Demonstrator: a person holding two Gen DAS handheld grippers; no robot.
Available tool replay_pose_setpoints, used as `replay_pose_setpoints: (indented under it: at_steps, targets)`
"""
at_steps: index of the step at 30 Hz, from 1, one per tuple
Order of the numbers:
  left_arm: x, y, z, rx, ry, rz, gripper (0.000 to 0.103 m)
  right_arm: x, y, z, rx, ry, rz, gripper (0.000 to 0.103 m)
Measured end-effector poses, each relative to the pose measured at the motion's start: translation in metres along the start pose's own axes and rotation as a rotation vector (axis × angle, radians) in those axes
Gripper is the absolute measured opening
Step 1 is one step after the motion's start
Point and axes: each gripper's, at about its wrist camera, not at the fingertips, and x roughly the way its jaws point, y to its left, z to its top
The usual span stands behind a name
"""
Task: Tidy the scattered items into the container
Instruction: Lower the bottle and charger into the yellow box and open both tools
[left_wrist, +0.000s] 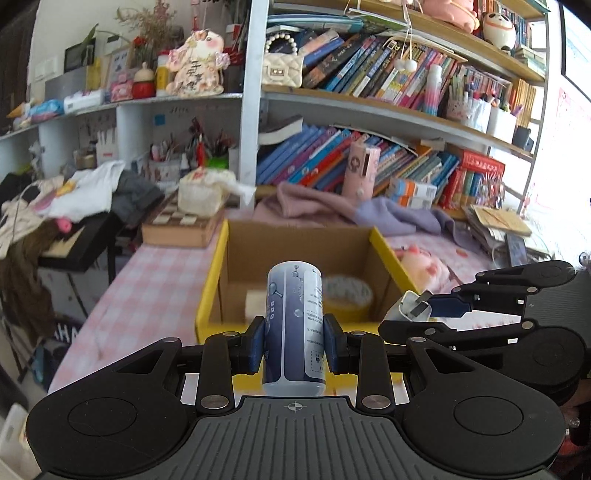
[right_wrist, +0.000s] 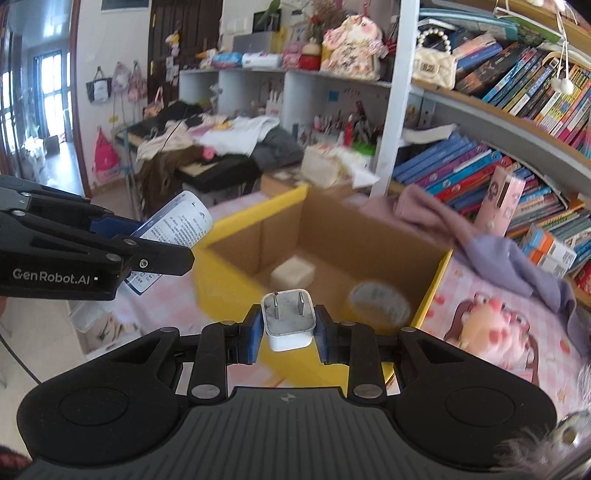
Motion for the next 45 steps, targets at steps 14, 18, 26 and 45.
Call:
replay_pose_setpoints:
  at_steps: [14, 18, 26, 45]
  targets:
    - [0.121, -0.015, 0.041, 0.129, 0.146, 0.014, 0.031, 0.077, -0.076, 0.045, -0.054, 0.033, -0.043, 0.027]
    - [0.149, -0.019, 0.038, 0.187, 0.229, -0.011, 0.031, 0.105, -0.088, 0.059, -0.054, 0.051, -0.028, 0.027]
    - [0.193, -0.018, 0.019, 0.186, 0.423, -0.058, 0.031, 0.187, -0.089, 0.085, 0.011, 0.227, 0.11, 0.027]
    - [0.179, -0.018, 0.004, 0.206, 0.443, -0.037, 0.048, 0.27, -0.083, 0.07, 0.0, 0.454, 0.116, 0.04]
